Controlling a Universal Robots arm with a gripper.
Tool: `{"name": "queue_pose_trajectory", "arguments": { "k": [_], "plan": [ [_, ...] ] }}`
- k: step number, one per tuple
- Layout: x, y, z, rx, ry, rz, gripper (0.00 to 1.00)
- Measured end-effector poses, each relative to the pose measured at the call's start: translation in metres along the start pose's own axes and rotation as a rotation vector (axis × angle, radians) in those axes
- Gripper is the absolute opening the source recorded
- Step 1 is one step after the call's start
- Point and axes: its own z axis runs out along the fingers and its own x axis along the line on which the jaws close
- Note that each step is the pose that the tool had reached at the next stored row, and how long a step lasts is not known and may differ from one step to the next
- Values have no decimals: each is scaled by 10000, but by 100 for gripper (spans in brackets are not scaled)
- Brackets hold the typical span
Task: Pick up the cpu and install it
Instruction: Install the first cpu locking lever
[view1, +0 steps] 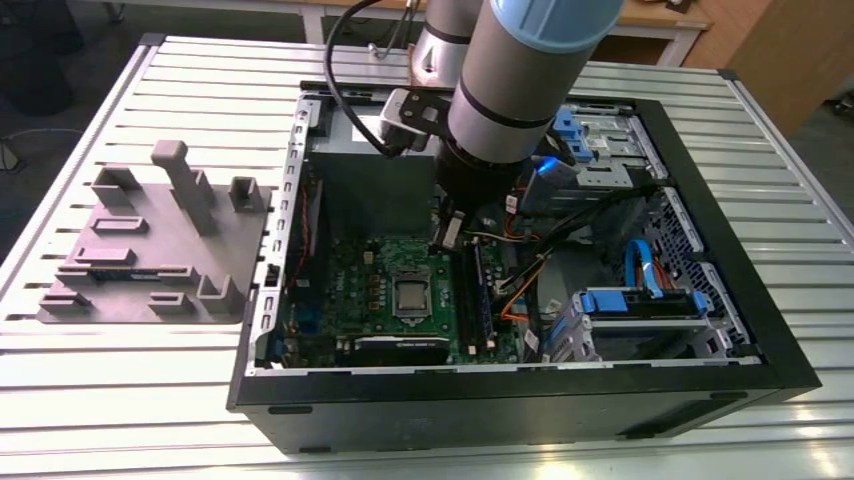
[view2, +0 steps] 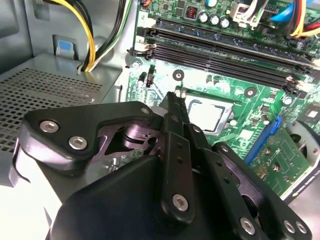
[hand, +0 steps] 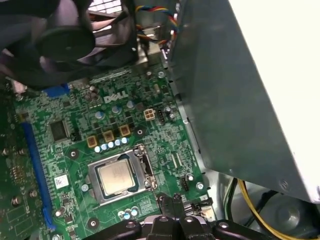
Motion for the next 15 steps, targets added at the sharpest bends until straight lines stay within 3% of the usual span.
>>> {"name": "queue_pose_trajectory", "arguments": {
  "k": [4, 11, 15],
  "plan": [
    [24, 4, 4, 54, -14, -121, 10],
    [60, 25, 5, 266, -85, -289, 10],
    [74, 38, 6, 275, -68, -458, 10]
  ]
}}
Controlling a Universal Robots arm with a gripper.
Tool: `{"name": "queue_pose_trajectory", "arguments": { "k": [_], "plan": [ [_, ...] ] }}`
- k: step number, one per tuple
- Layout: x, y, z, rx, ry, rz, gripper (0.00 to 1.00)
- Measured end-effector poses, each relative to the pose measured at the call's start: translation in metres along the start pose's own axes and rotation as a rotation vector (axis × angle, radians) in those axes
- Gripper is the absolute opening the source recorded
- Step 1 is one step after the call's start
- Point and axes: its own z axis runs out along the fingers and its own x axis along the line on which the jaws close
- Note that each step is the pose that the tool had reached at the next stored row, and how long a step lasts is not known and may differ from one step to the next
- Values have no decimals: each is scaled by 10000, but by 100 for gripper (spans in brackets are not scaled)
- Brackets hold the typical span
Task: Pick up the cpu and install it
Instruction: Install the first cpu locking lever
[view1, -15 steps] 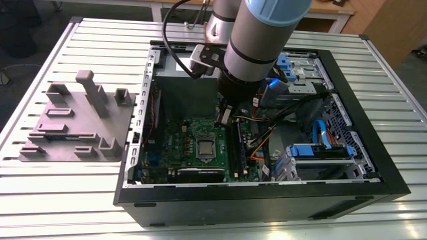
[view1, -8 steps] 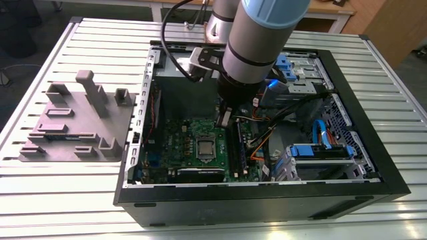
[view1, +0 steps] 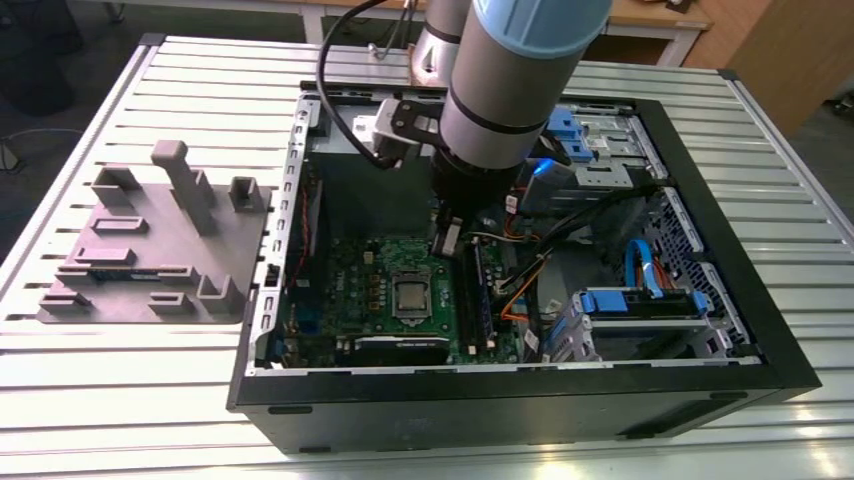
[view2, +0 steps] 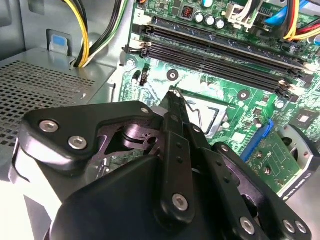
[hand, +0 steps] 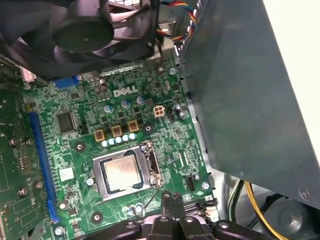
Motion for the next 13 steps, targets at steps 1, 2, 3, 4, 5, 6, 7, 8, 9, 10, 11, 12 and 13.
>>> {"name": "queue_pose_trajectory", "arguments": {
  "k": [1, 2, 3, 4, 5, 6, 7, 8, 9, 10, 11, 12, 13],
  "plan": [
    [1, 1, 0, -1, 1, -6, 10],
    [1, 2, 0, -1, 2, -6, 10],
    [1, 2, -1, -1, 3, -7, 10],
    [2, 2, -1, -1, 4, -6, 10],
    [1, 2, 0, -1, 2, -7, 10],
    [2, 2, 0, -1, 3, -13, 10],
    [2, 2, 0, -5, 9, -63, 10],
    [2, 3, 1, -14, 20, -189, 10],
    [2, 3, 2, -27, 35, -345, 10],
    [2, 2, 3, -38, 50, -510, 10],
    [3, 2, 3, -37, 61, -640, 10],
    [6, 1, 4, -16, 61, -728, 10],
    [10, 1, 5, 14, 56, -781, 10]
  ]
}}
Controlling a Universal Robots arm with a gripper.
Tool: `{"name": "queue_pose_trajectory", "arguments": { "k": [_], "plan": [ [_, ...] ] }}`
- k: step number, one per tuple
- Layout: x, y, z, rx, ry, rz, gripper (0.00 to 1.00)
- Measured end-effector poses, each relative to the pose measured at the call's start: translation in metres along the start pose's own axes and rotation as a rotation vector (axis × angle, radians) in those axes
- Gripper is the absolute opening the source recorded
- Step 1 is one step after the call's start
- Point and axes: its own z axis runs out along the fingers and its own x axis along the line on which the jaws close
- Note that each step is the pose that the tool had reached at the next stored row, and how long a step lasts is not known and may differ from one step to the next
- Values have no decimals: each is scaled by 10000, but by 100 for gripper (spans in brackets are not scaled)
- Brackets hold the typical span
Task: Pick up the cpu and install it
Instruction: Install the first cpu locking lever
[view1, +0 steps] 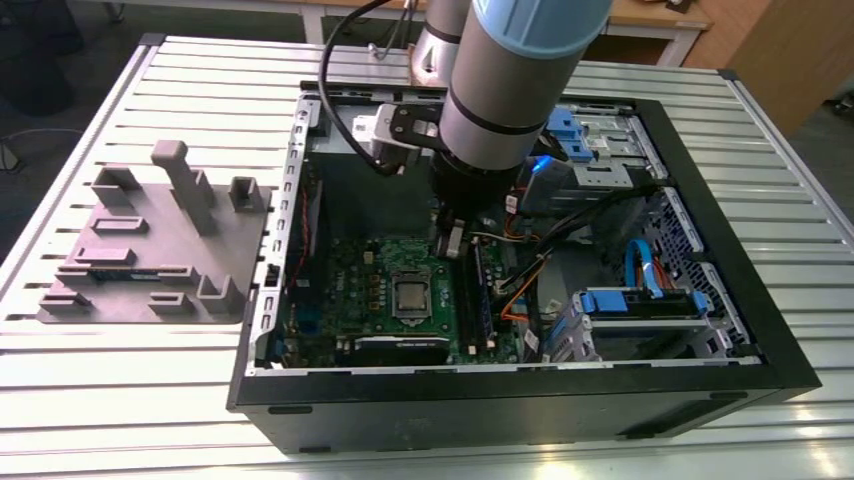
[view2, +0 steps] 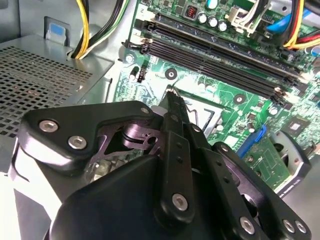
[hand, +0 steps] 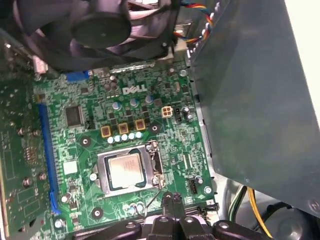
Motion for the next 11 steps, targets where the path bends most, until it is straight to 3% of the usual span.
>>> {"name": "queue_pose_trajectory", "arguments": {
  "k": [4, 7, 11],
  "plan": [
    [5, 1, 2, 13, 64, -199, 10],
    [6, 1, 12, -22, 106, -649, 10],
    [24, 6, 16, -29, 132, -889, 10]
  ]
}}
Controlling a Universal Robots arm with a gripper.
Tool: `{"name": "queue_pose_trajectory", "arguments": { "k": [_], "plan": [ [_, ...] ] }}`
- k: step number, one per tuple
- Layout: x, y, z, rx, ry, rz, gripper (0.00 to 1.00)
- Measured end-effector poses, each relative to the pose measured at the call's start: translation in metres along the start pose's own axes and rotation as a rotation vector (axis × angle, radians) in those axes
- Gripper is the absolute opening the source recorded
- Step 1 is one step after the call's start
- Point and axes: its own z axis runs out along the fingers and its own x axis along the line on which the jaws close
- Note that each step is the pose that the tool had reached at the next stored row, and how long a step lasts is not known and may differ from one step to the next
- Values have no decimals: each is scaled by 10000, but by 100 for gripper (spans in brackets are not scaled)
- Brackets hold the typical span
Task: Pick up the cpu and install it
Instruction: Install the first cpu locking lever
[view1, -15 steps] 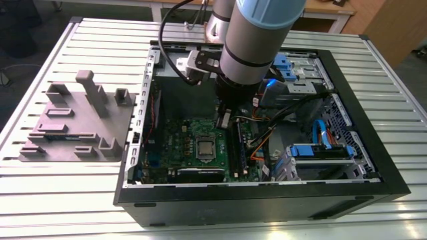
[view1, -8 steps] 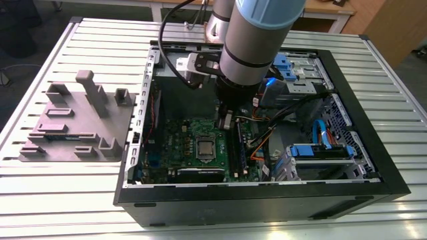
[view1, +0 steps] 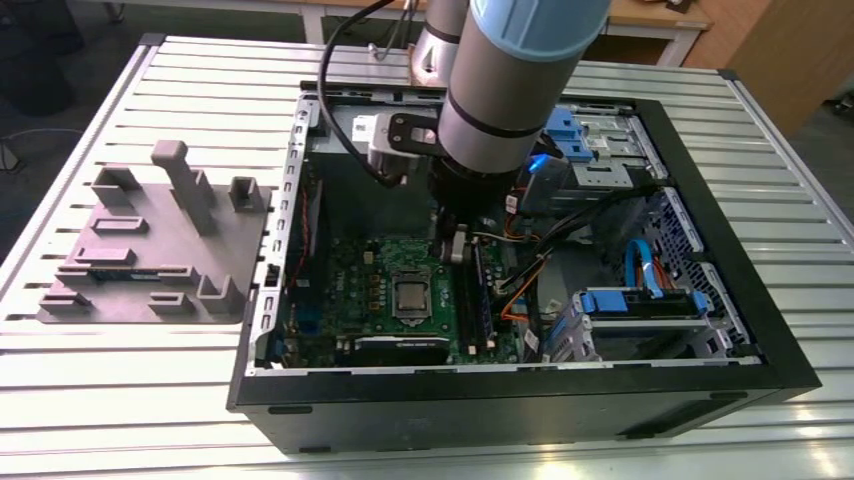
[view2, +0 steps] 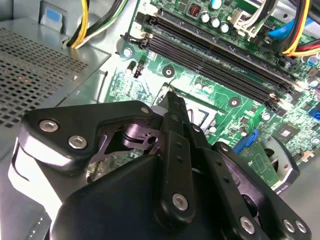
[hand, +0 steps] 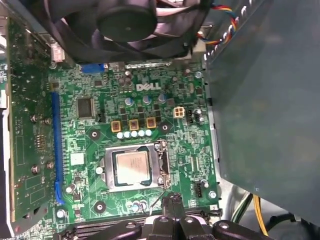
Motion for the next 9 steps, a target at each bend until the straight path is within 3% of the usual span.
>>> {"name": "queue_pose_trajectory", "arguments": {
  "k": [1, 4, 7, 9],
  "plan": [
    [2, 0, 0, 3, 40, -24, 10],
    [3, 1, 4, 20, 266, -104, 10],
    [3, 0, 9, 43, 565, -192, 10],
    [4, 0, 9, 42, 587, -214, 10]
  ]
}}
